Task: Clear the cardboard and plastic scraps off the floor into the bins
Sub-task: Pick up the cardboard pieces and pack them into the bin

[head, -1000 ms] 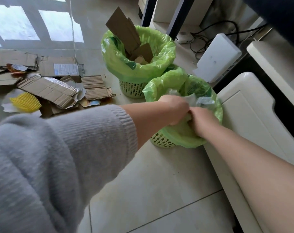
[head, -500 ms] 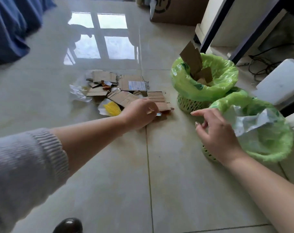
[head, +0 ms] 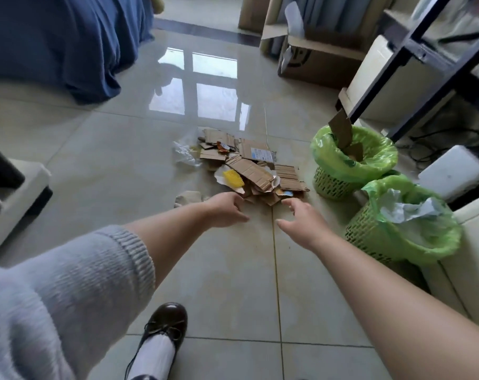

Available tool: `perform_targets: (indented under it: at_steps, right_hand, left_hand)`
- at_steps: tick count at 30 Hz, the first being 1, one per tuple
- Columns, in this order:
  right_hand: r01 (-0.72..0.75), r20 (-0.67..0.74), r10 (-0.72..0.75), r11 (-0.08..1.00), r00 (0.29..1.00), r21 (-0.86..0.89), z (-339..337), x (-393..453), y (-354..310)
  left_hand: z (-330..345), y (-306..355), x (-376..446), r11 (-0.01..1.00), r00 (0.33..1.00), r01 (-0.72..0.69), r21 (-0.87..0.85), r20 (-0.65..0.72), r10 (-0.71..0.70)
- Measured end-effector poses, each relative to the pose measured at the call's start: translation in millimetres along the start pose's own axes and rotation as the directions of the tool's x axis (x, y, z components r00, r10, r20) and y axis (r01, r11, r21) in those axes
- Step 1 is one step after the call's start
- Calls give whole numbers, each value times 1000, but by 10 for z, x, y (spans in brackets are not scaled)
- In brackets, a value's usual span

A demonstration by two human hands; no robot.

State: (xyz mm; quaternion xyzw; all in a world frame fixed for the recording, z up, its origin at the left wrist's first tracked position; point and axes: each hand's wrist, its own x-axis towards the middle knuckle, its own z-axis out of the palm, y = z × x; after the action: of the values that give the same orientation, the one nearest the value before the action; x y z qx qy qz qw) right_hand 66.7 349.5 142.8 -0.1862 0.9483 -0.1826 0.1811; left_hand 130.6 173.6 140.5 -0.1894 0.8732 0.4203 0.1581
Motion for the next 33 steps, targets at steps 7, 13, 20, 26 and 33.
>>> perform_targets:
  at_steps: [7, 13, 20, 26, 33]
  right_hand:
    - [45, 85, -39, 996, 996, -75, 188, 137, -390]
    - [14, 103, -4, 996, 995, -90, 267, 560, -348]
    - [-42, 175, 68, 988, 982, -149, 495, 1307, -45]
    - [-41, 217, 87, 977, 972, -209, 640, 2067, 163]
    - [-75, 136, 99, 982, 986, -174, 718, 3023, 426]
  left_hand:
    - [-329, -164, -58, 995, 998, 28, 97, 45, -33]
    - [-444, -341, 442, 995, 997, 65, 71, 31, -68]
    - [-293, -513, 1376, 985, 992, 118, -129, -28, -123]
    - [-13, -613, 2176, 863, 951, 212, -459, -107, -290]
    - [169, -299, 3000, 742, 916, 274, -612, -70, -395]
